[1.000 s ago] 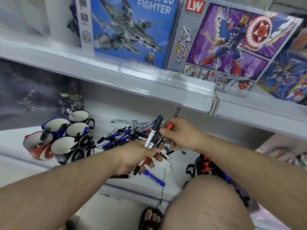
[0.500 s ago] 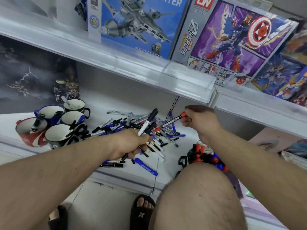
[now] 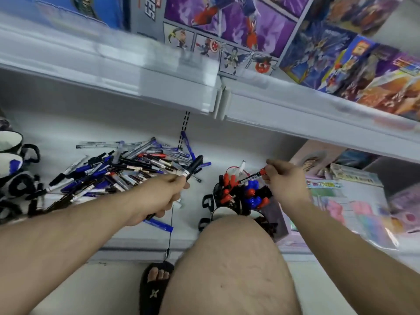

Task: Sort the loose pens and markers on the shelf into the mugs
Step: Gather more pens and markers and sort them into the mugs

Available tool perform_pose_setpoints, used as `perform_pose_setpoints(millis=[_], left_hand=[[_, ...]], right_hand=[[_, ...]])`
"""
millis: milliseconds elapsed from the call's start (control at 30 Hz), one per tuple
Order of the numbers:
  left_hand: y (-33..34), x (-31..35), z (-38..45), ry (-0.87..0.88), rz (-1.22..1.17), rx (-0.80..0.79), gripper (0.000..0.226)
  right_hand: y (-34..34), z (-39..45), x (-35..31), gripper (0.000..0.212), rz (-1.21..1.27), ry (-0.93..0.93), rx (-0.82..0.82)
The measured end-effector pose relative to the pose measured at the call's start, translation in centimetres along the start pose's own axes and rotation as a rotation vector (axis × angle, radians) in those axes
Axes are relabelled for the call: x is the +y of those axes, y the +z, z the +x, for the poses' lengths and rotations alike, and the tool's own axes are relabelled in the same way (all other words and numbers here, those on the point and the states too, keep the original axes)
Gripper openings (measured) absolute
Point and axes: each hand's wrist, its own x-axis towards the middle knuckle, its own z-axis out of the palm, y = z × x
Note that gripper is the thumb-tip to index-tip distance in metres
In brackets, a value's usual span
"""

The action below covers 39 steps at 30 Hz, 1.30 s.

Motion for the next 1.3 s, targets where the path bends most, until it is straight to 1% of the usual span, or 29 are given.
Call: perform_pose_setpoints(millis=[67, 167, 267, 333, 433, 500, 567, 667, 733, 800, 833, 933, 1067, 1100, 1167, 1233, 1267, 1300], left_hand=[[0.1, -0.5, 0.6, 0.017, 0.019, -0.002, 0.024], [0.4, -0.9, 1.1, 0.051, 0.091, 0.0, 0.02], [0.6, -1.2, 1.5, 0.036, 0.226, 0.031, 0.026], [0.7, -1.5, 1.8, 0.007, 0.295, 0.03, 0.029], [0.9, -1.9, 2.3, -0.022, 0.323, 0.035, 0.032], [1.1, -2.0, 2.5, -0.032, 0.335, 0.044, 0.032], [1.2, -2.1, 2.5, -0.044, 0.351, 0.042, 0.032], [1.0, -2.1, 2.3, -0.053, 0.38, 0.037, 0.03], [1.1, -2.0, 2.1, -0.032, 0.373, 0.038, 0.024], [1.1, -1.9, 1.9, -0.002, 0.298, 0.038, 0.016], [1.1, -1.8, 1.8, 0.007, 0.255, 0.037, 0.014], [0.6, -1.8, 1.4, 0.021, 0.161, 0.031, 0.014], [0.0, -1.4, 0.7, 0.018, 0.089, 0.031, 0.016], [-0.1, -1.3, 0.5, 0.017, 0.072, 0.022, 0.016], [-0.3, -1.0, 0.2, 0.017, 0.039, -0.005, 0.017], [-0.4, -0.7, 0.0, 0.013, -0.009, -0.033, 0.019], [-0.3, -0.6, 0.0, 0.011, -0.035, -0.05, 0.02], [-0.3, -0.4, -0.2, 0.012, -0.056, -0.064, 0.021]], right_hand=[[-0.5, -0.1, 1.6, 0.027, -0.019, -0.007, 0.014], [-1.5, -0.3, 3.3, 0.02, 0.045, 0.046, 0.064], [-2.2, -0.6, 4.7, 0.02, 0.096, 0.065, 0.09], [-2.5, -0.8, 5.7, 0.019, 0.082, 0.077, 0.085], [-2.6, -1.4, 6.5, 0.015, 0.069, 0.07, 0.075], [-2.5, -1.9, 6.7, 0.02, 0.092, 0.077, 0.068], [-1.6, -2.7, 6.7, 0.019, 0.089, 0.093, 0.009], [1.3, -4.1, 7.3, 0.021, -0.037, 0.068, -0.118], [3.6, -4.7, 7.9, 0.016, -0.091, 0.034, -0.153], [5.5, -4.9, 8.4, 0.007, -0.159, 0.009, -0.179], [6.2, -4.9, 8.6, 0.006, -0.221, -0.004, -0.205], [7.7, -4.7, 9.0, 0.014, -0.385, -0.035, -0.288], [7.4, -3.7, 8.1, 0.015, -0.529, -0.028, -0.375], [7.1, -3.4, 7.6, 0.015, -0.53, -0.033, -0.386], [6.4, -3.1, 5.6, 0.017, -0.423, -0.04, -0.336], [5.8, -3.1, 2.5, 0.017, -0.169, 0.036, -0.278], [5.5, -3.2, 0.7, 0.016, -0.01, 0.104, -0.297], [5.2, -3.6, -1.3, 0.015, 0.141, 0.175, -0.356]])
